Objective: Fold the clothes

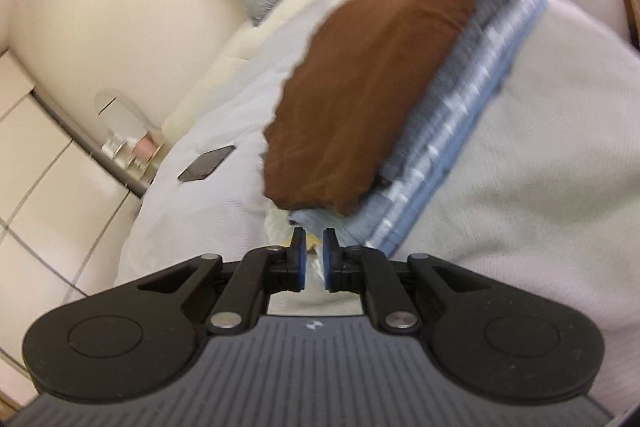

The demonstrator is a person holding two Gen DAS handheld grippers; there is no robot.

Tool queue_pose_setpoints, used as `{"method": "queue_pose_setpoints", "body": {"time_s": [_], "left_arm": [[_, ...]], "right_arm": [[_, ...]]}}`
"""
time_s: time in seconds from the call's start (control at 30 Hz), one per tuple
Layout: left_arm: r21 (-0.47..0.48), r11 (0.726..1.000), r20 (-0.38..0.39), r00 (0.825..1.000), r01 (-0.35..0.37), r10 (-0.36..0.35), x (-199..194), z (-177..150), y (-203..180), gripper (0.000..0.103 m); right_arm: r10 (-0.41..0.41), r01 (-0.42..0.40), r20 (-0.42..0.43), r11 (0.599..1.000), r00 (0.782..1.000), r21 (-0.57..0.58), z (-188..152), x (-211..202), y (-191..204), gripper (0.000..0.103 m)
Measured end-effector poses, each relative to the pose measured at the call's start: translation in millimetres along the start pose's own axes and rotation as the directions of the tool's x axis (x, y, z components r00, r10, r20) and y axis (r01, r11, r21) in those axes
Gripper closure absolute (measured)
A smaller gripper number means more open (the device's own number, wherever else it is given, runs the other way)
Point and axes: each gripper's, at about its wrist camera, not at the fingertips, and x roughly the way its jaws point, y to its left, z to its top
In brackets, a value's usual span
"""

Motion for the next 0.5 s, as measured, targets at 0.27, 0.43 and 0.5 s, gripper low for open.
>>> {"method": "queue_pose_setpoints", "body": {"time_s": [0.27, 0.43, 0.5], "left_arm": [[-0.114, 0.990, 0.104, 0.992, 0.081, -0.069, 26, 59, 0, 0.095], [-0.130, 0.981, 0.094, 0.986, 0.147, -0.135, 53, 74, -16, 0.095], [-0.148, 0.975, 0.082, 0.985, 0.164, -0.153, 59, 68, -20, 0.095]], "right_arm": [[0.035, -0.040, 0.028, 0.972, 0.999, 0.231, 7, -24, -13, 0.087], [0.070, -0.079, 0.039, 0.937, 0.997, 0.341, 6, -8, -23, 0.087], [0.084, -0.095, 0.045, 0.919, 0.995, 0.384, 5, -1, -28, 0.087]]}}
